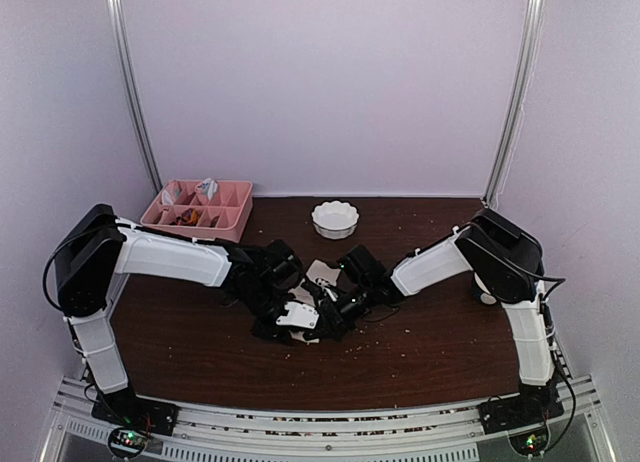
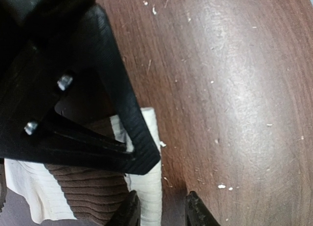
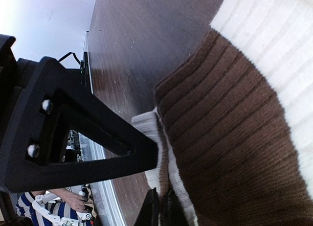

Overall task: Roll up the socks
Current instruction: Roll the sock at the center of the board.

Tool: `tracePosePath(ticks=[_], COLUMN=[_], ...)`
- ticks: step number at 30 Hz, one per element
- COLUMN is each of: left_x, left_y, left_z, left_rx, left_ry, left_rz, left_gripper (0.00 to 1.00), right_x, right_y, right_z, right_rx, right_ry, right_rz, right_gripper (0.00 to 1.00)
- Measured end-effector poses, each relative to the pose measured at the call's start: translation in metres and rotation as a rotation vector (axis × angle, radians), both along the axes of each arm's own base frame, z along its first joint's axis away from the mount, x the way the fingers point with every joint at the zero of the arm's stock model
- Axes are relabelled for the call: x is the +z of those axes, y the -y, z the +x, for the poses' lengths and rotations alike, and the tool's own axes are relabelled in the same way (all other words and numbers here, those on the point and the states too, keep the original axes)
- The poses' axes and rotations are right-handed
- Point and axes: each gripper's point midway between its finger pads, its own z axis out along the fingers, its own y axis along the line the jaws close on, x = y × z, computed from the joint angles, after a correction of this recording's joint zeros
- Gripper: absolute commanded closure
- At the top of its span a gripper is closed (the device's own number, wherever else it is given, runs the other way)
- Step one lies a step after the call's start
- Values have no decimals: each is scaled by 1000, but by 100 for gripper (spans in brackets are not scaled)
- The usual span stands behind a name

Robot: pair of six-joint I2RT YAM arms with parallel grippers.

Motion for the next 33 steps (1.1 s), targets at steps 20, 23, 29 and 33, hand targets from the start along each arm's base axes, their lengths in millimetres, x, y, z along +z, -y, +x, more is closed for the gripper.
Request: tracePosePath(ticks=[20, 23, 29, 33], left_x=[-10, -10, -8, -7], left_y=[4, 3, -4, -11], left_z=[16, 16, 23, 22], left_rx=[39, 53, 139, 181], left_ry=[0, -20, -162, -275], left_rz=[111, 114, 105, 110], left_gripper=[100, 100, 100, 100], right_x=[12, 14, 14, 28], right_y=[11, 21, 51, 67], right_z=[7, 9, 12, 15], right_rx=[-61, -95, -175, -222], right_ry=[20, 57, 159, 285], right_rz=[11, -2, -59, -51], right_gripper=[65, 61, 3, 0])
